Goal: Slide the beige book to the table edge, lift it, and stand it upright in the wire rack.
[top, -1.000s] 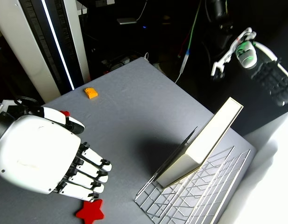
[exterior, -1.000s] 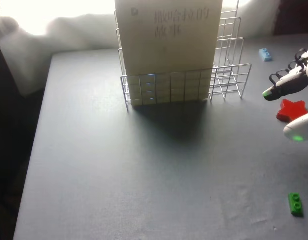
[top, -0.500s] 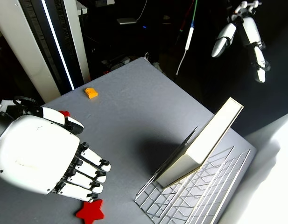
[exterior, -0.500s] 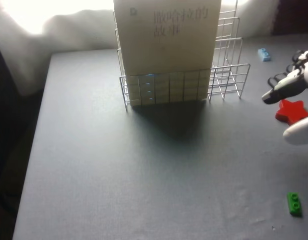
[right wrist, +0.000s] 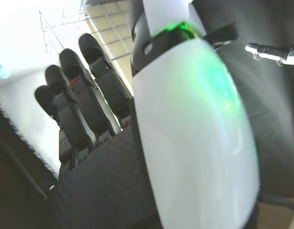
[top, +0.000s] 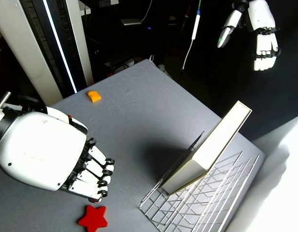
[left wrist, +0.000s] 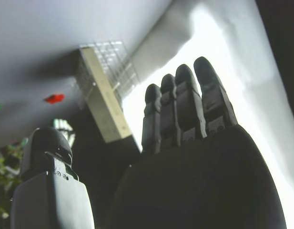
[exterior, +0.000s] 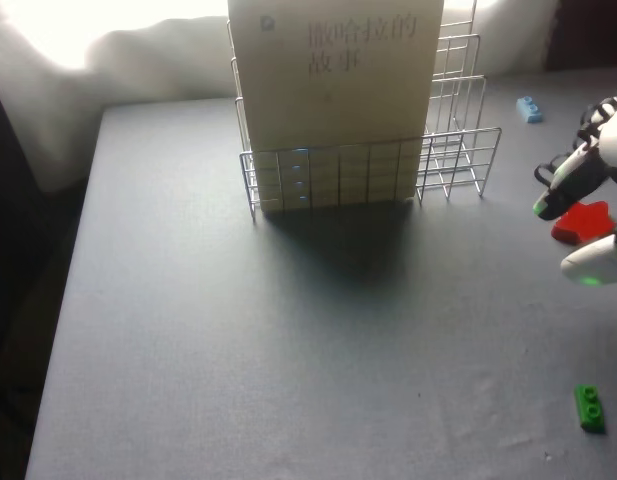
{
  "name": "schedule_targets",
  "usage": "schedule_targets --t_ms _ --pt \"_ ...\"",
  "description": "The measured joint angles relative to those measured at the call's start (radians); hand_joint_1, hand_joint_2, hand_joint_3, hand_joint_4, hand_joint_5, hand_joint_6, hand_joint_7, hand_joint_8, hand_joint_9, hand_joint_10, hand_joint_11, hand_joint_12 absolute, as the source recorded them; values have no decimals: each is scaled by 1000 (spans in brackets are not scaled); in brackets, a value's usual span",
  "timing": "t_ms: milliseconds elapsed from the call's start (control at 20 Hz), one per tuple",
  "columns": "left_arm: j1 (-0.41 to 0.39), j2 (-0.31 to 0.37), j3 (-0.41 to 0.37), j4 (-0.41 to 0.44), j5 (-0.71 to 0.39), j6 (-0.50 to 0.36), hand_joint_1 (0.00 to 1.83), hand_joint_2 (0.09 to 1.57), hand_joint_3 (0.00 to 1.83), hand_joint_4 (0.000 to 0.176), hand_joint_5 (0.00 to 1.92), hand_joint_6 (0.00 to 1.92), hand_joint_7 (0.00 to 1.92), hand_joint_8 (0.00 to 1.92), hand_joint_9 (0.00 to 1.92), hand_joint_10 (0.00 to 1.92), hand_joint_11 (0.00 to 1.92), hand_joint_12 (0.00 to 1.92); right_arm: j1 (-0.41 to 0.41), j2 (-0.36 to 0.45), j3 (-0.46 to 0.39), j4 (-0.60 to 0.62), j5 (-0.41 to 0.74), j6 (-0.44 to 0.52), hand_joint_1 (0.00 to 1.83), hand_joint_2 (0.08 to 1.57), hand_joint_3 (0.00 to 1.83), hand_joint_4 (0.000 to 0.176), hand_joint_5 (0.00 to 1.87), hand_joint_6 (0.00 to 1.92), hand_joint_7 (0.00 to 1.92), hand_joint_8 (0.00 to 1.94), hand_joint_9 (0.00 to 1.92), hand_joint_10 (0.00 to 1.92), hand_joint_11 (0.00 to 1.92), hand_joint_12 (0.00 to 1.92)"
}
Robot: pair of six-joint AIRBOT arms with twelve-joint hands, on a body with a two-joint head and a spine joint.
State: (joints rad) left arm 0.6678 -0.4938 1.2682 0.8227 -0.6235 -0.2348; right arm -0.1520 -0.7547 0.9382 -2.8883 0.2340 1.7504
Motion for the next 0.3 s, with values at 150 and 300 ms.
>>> schedule_targets --t_ms 150,300 --pt "0 6 -20 19 -39 -14 919 1162 0 68 924 907 1144 111 972 554 542 1314 0 0 -2 0 -1 -3 447 1189 0 0 950 457 1026 401 805 1145 606 1657" --pt "-1 10 -37 28 -55 -5 997 1181 0 70 852 1229 982 862 833 1282 670 1578 0 0 -3 0 -3 -5 478 1209 3 0 735 1482 840 1531 805 1720 765 1908"
